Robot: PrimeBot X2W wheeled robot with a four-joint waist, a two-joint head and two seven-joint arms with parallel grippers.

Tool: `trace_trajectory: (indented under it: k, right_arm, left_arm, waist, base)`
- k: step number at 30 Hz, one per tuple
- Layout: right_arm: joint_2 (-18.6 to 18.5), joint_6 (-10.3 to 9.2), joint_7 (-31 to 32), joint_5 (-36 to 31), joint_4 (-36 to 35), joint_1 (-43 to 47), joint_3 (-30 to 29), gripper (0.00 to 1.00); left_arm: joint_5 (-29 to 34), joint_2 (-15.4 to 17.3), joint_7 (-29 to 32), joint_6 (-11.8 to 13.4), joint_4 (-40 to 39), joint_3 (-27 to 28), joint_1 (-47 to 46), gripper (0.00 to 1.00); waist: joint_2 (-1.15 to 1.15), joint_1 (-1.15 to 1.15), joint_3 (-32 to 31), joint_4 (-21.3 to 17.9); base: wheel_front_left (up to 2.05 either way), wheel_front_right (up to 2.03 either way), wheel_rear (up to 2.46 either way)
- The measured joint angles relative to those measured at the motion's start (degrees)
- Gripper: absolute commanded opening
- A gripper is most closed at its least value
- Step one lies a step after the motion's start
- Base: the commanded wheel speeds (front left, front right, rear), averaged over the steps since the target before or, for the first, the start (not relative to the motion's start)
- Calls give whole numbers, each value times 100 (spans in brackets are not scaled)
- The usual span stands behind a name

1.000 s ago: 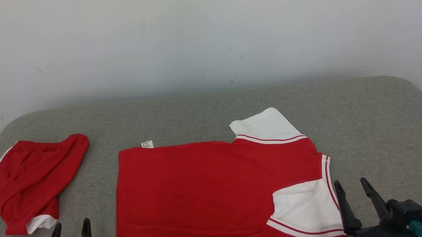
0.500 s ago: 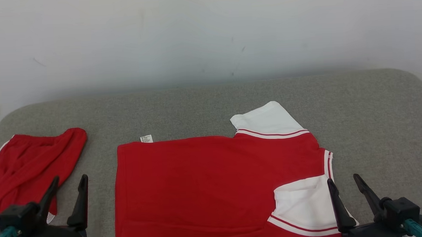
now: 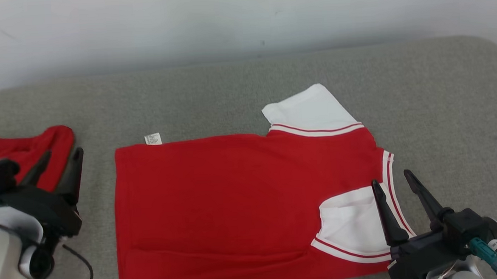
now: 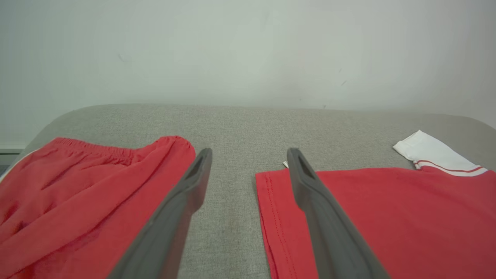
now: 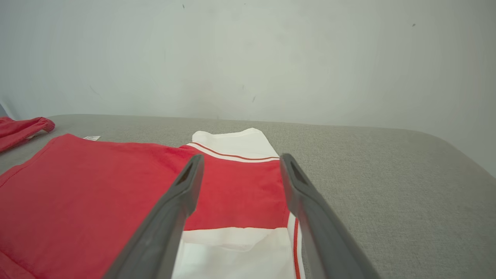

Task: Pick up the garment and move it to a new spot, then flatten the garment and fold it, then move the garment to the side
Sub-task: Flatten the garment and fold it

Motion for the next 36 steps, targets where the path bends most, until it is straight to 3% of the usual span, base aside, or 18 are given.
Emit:
trace_trajectory:
  k: [10, 19, 27, 28, 29, 30, 36]
  right_arm:
    - [-1, -101, -1, -265, -318, -421, -4, 100]
    - [63, -159, -1, -408, -449, -542, 0, 100]
    - [55, -208, 0, -520, -492, -602, -101, 100]
    - [59, -208, 1, -555, -495, -603, -97, 100]
    - [69, -208, 1, -572, -502, -605, -90, 100]
    - [75, -209, 10, -601, -526, -606, -90, 100]
    - [24, -209, 489, -651, -391, -1339, -69, 100]
  left_arm:
    - [-296, 90, 443, -1, 606, -413, -1023, 100]
    - [-690, 268, 673, -1, 1047, -949, -1362, 100]
    - [-862, 219, 679, 0, 1234, -1318, -1546, 100]
    - [-904, 224, 679, -2, 1272, -1345, -1579, 55]
    - [-951, 234, 675, -40, 1312, -1382, -1619, 37]
    - [-1000, 254, 672, -42, 1348, -1467, -1673, 0]
    - [-1047, 257, 485, -43, 1366, -1752, -1868, 0]
  waist:
    - [0, 1, 785, -217]
    - [0, 1, 1326, -423]
    - [0, 0, 1547, -494]
    - [0, 0, 1553, -488]
    - [0, -1, 1558, -482]
    - [0, -1, 1570, -463]
    - [0, -1, 1612, -339]
  base:
    - [0, 0, 0]
    - [0, 0, 0]
    - [0, 0, 0]
    - [0, 0, 0]
    - [0, 0, 0]
    - [0, 0, 0]
    - [0, 0, 0]
